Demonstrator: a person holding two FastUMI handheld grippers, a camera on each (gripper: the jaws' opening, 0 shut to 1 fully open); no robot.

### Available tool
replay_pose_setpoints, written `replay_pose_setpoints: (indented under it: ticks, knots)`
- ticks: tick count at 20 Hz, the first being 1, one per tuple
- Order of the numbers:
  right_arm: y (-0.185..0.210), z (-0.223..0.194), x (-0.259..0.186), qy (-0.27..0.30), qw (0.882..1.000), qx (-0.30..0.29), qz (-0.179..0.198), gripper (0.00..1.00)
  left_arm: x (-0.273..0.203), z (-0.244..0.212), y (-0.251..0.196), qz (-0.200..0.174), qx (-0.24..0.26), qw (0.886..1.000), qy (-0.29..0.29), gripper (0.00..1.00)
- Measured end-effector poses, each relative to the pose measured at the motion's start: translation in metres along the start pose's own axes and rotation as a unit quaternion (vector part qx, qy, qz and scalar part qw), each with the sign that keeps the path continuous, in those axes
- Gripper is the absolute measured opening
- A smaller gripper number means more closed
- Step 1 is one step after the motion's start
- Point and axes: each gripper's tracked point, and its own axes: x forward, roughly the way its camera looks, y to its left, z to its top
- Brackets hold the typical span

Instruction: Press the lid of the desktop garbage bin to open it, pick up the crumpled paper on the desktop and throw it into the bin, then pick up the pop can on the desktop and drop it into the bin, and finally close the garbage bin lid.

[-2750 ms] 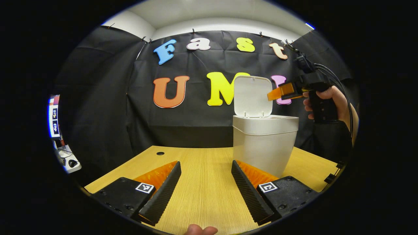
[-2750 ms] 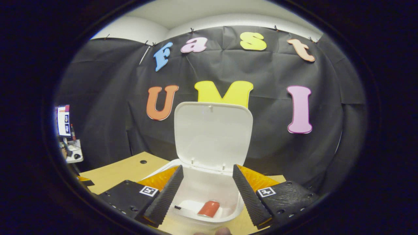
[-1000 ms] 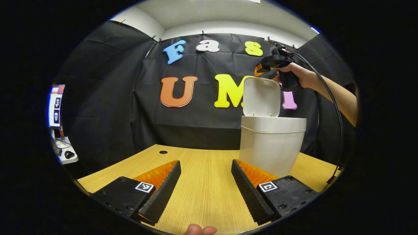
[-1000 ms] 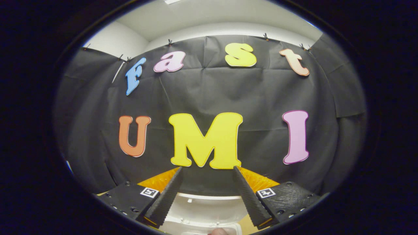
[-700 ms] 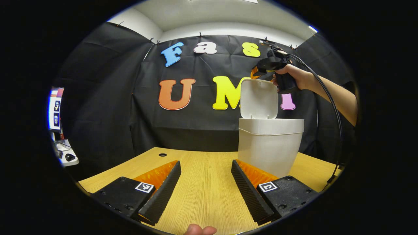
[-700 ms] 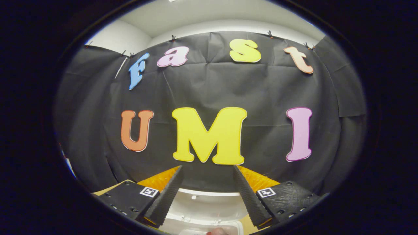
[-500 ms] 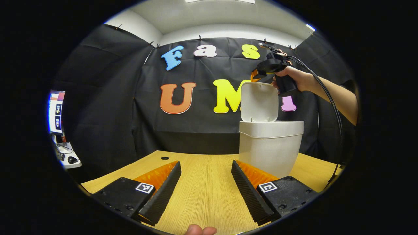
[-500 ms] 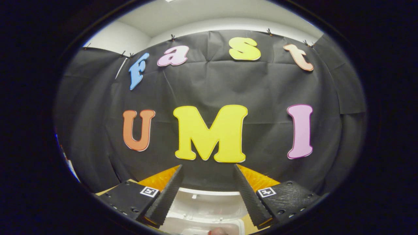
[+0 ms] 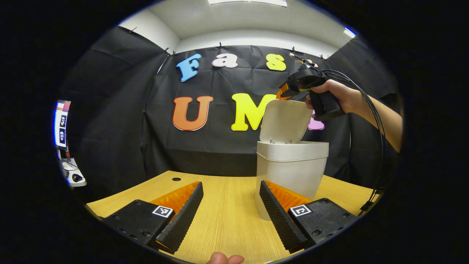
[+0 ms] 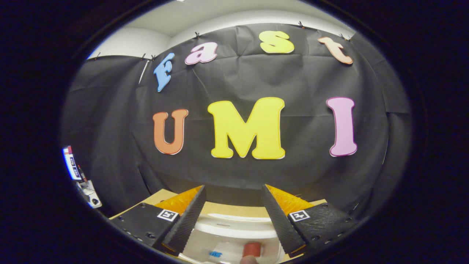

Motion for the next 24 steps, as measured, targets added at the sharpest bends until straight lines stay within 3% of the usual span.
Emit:
replay_pose_setpoints:
  ticks: [13, 14, 15, 24]
  knots:
    - [-0.005, -0.102, -0.048, 0.041, 0.999, 0.012, 0.02, 0.95, 0.006, -0.009, -0.049, -0.035, 0.01, 0.999, 0.012, 1.0]
    - [-0.005, -0.106, -0.048, 0.041, 0.999, 0.012, 0.019, 0.92, 0.005, -0.01, -0.05, -0.036, 0.012, 0.999, 0.012, 1.0]
    - [-0.005, -0.11, -0.049, 0.04, 0.999, 0.011, 0.019, 0.96, 0.004, -0.01, -0.052, -0.037, 0.014, 0.999, 0.012, 1.0]
    - [-0.005, -0.13, -0.052, 0.013, 1.0, -0.008, 0.001, 0.98, 0.003, -0.017, -0.06, -0.043, 0.015, 0.999, 0.021, 1.0]
